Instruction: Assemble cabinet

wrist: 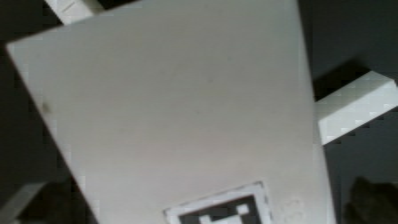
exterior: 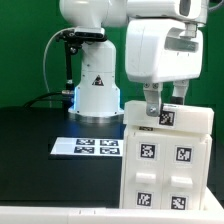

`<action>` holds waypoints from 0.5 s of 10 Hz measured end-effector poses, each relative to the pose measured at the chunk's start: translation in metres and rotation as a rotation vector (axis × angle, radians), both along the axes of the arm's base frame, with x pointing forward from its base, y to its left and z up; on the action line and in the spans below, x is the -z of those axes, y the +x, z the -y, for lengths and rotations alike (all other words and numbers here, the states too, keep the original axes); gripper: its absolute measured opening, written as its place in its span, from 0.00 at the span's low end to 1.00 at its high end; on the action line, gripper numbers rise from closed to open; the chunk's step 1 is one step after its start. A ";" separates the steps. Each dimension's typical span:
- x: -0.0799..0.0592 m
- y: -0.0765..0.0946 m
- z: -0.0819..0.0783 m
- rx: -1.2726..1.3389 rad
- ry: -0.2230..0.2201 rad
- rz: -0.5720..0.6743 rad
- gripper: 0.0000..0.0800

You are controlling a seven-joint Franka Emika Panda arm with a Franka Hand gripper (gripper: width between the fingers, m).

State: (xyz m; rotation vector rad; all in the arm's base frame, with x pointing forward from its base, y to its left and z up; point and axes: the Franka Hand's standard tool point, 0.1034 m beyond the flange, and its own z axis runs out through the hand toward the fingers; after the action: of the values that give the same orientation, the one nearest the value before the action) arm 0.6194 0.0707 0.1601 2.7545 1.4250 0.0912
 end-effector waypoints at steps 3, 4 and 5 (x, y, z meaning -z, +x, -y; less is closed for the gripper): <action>0.000 0.000 0.000 0.243 0.017 0.001 0.69; 0.000 0.000 0.000 0.312 0.022 0.002 0.69; 0.000 0.000 0.000 0.409 0.029 0.004 0.69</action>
Offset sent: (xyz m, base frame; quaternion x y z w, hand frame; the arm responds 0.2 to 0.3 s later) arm 0.0000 0.0000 0.0000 0.0000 0.0000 0.1938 0.9810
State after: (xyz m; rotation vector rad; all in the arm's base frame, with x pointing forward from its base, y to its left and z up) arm 0.6193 0.0710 0.1598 2.9987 0.8380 0.1029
